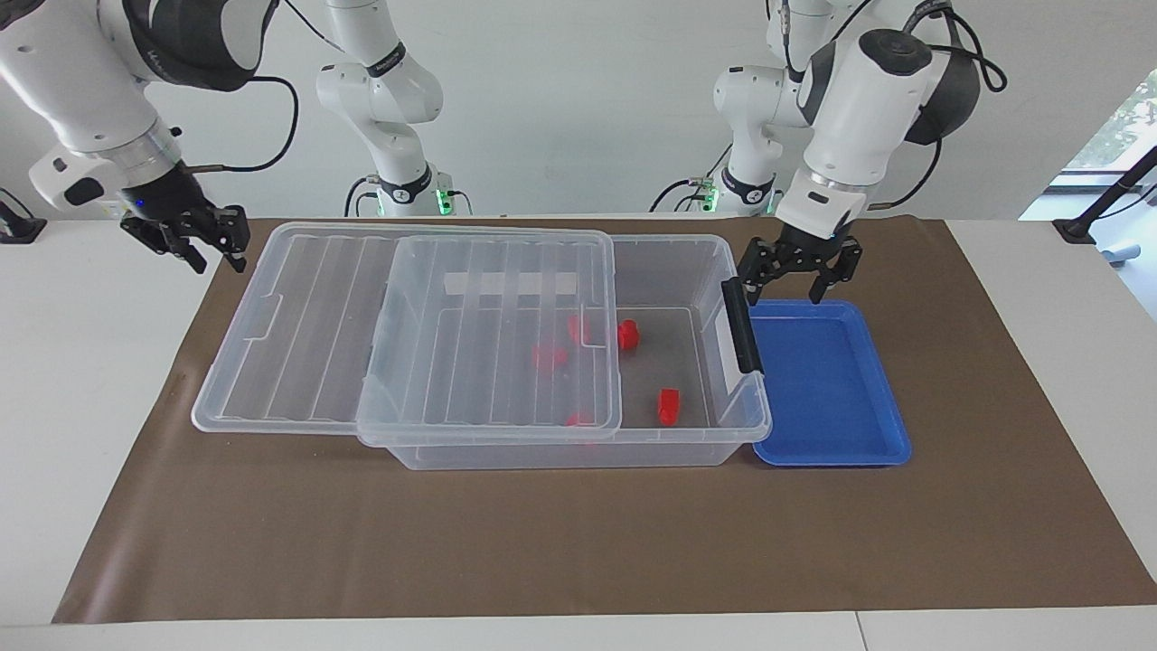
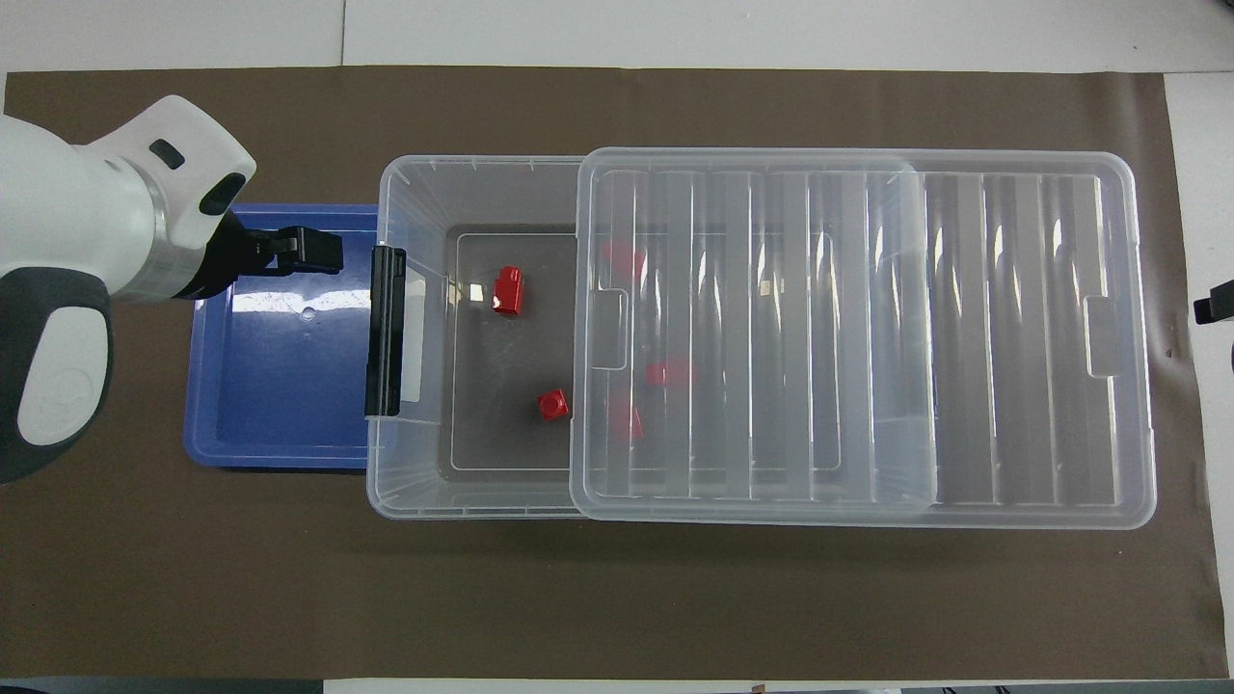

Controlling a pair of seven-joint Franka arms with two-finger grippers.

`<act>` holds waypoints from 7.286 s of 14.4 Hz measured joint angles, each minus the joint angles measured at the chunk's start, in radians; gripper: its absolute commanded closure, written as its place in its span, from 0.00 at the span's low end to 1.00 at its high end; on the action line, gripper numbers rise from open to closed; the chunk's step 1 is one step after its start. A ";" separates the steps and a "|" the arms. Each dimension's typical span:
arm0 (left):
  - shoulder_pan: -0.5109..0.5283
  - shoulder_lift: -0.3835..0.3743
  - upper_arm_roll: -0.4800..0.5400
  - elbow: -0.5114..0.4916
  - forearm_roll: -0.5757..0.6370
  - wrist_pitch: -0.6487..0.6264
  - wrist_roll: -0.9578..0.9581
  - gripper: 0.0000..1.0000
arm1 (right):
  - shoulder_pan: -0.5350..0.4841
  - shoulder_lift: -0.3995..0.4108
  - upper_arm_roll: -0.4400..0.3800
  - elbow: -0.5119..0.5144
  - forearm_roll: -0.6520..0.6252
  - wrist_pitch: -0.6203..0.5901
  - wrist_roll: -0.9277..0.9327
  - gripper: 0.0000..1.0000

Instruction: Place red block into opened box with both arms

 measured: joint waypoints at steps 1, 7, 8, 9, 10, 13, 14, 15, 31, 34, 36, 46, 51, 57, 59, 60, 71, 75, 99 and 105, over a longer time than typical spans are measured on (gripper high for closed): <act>0.019 0.000 0.000 0.012 0.000 -0.016 0.011 0.00 | -0.017 0.001 0.000 -0.022 0.000 0.023 -0.009 1.00; 0.116 0.002 0.001 0.105 -0.001 -0.140 0.121 0.00 | -0.065 0.075 -0.001 -0.090 0.000 0.146 -0.036 1.00; 0.133 0.003 0.002 0.122 -0.001 -0.163 0.146 0.00 | -0.068 0.080 -0.001 -0.107 0.000 0.171 -0.049 1.00; 0.144 0.003 0.002 0.138 -0.001 -0.187 0.168 0.00 | -0.069 0.081 -0.001 -0.123 0.000 0.189 -0.054 1.00; 0.151 0.003 0.002 0.155 -0.001 -0.213 0.183 0.00 | -0.069 0.081 0.001 -0.134 0.000 0.197 -0.054 1.00; 0.174 0.019 0.002 0.210 -0.001 -0.306 0.200 0.00 | -0.051 0.080 0.006 -0.144 0.000 0.198 -0.040 1.00; 0.179 0.029 0.002 0.232 -0.001 -0.329 0.212 0.00 | -0.039 0.079 0.007 -0.146 0.000 0.198 -0.027 1.00; 0.182 0.040 0.001 0.252 -0.001 -0.348 0.222 0.00 | -0.029 0.078 0.009 -0.147 0.000 0.198 -0.016 1.00; 0.184 0.023 -0.011 0.214 -0.001 -0.360 0.257 0.00 | 0.215 0.066 0.017 -0.174 0.000 0.198 0.373 1.00; 0.184 0.014 -0.011 0.192 -0.001 -0.341 0.290 0.00 | 0.240 0.065 0.017 -0.175 0.000 0.198 0.412 1.00; 0.184 0.013 -0.011 0.188 -0.001 -0.341 0.298 0.00 | 0.265 0.065 0.017 -0.176 0.000 0.198 0.450 1.00; 0.183 -0.003 -0.015 0.166 0.001 -0.341 0.308 0.00 | 0.313 0.060 0.018 -0.181 0.000 0.204 0.530 1.00; 0.184 -0.003 -0.016 0.165 0.002 -0.342 0.308 0.00 | 0.320 0.059 0.018 -0.181 0.000 0.204 0.530 1.00; 0.185 -0.004 -0.013 0.165 0.003 -0.342 0.307 0.00 | 0.323 0.059 0.018 -0.182 0.000 0.204 0.530 1.00; 0.186 -0.004 -0.011 0.165 0.003 -0.342 0.307 0.00 | 0.325 0.059 0.018 -0.182 0.000 0.204 0.530 1.00; 0.186 -0.004 -0.011 0.165 0.003 -0.342 0.307 0.00 | 0.326 0.059 0.018 -0.182 0.000 0.204 0.530 1.00; 0.186 -0.004 -0.010 0.165 0.003 -0.342 0.307 0.00 | 0.324 0.057 0.014 -0.114 0.001 0.118 0.530 0.96; 0.186 -0.004 -0.010 0.165 0.003 -0.342 0.307 0.00 | 0.293 0.054 0.008 0.061 0.001 -0.094 0.519 0.76; 0.186 -0.004 -0.010 0.165 0.003 -0.342 0.307 0.00 | 0.243 0.021 0.007 0.198 0.001 -0.267 0.420 0.00; 0.186 -0.004 -0.010 0.165 0.003 -0.342 0.307 0.00 | 0.245 0.018 0.007 0.192 0.001 -0.267 0.420 0.00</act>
